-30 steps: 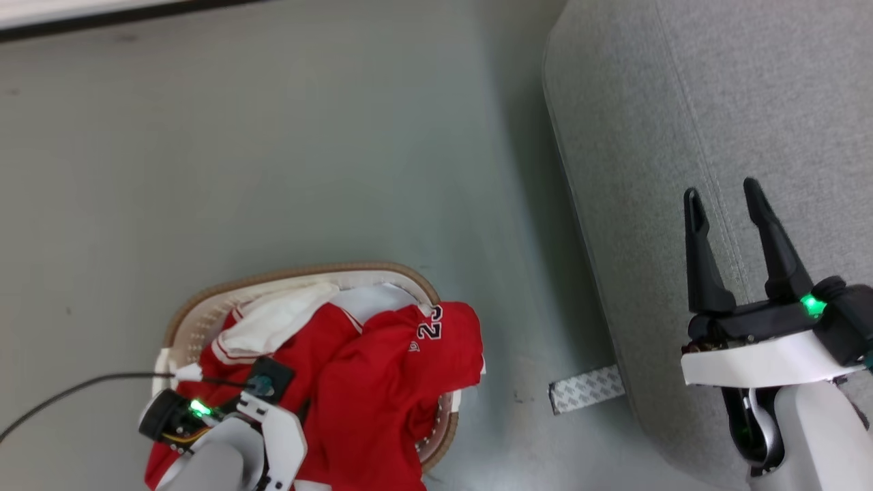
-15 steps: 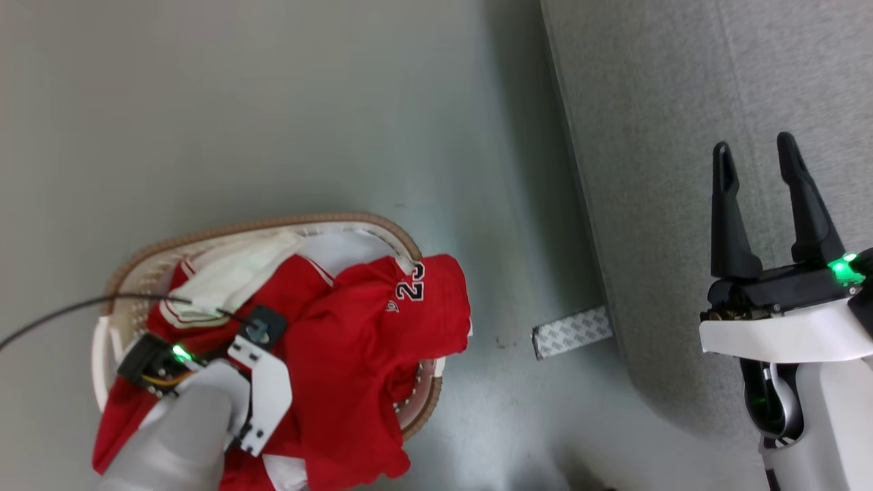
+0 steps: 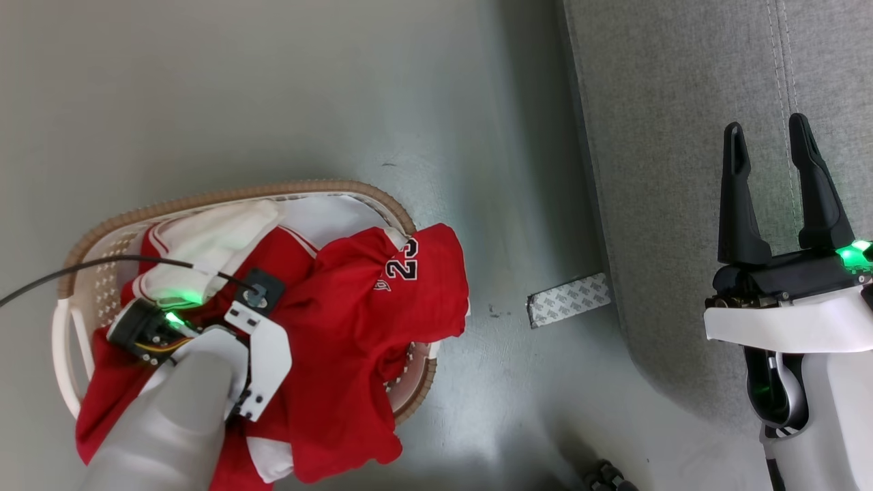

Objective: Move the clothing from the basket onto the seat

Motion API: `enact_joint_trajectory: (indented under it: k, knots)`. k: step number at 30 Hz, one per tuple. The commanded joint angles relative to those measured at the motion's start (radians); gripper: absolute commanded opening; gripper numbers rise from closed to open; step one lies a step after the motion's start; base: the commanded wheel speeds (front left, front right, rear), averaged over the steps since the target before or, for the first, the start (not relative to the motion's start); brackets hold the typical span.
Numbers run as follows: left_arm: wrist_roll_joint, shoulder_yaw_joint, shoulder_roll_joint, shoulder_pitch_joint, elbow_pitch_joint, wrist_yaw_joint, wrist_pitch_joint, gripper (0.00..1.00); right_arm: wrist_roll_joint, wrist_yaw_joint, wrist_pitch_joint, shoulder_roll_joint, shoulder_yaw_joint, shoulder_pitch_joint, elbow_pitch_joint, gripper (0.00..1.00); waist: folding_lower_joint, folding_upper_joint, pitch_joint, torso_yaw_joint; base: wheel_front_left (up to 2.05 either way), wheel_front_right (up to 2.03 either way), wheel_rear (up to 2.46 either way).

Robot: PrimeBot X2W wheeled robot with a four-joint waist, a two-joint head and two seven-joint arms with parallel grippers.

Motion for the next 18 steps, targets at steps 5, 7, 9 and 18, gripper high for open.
enact_joint_trajectory:
  k: [5, 7, 9, 18]
  knots:
    - [-0.022, -0.001, -0.014, 0.012, 0.005, 0.006, -0.045, 0.00, 0.002, -0.002, -0.003, 0.004, -0.002, -0.015, 0.010, 1.00, -0.0001, 0.0000, -0.026, 0.008, 0.00, 0.00, 0.00]
    - [-0.033, 0.001, -0.019, 0.019, 0.005, 0.008, -0.060, 0.00, -0.003, -0.002, -0.003, 0.005, -0.002, -0.015, 0.014, 1.00, -0.0001, 0.0000, -0.042, 0.014, 0.00, 0.00, 0.00]
    - [-0.044, 0.005, -0.029, 0.027, 0.006, 0.006, -0.079, 0.00, -0.004, -0.002, -0.003, 0.004, -0.003, -0.014, 0.019, 1.00, -0.0001, 0.0000, -0.065, 0.021, 0.00, 0.00, 0.00]
    - [-0.115, 0.017, -0.103, 0.126, 0.004, 0.002, -0.235, 0.00, -0.025, -0.002, -0.003, -0.034, -0.007, 0.042, 0.055, 1.00, -0.0001, 0.0000, -0.295, 0.110, 0.00, 0.00, 0.00]
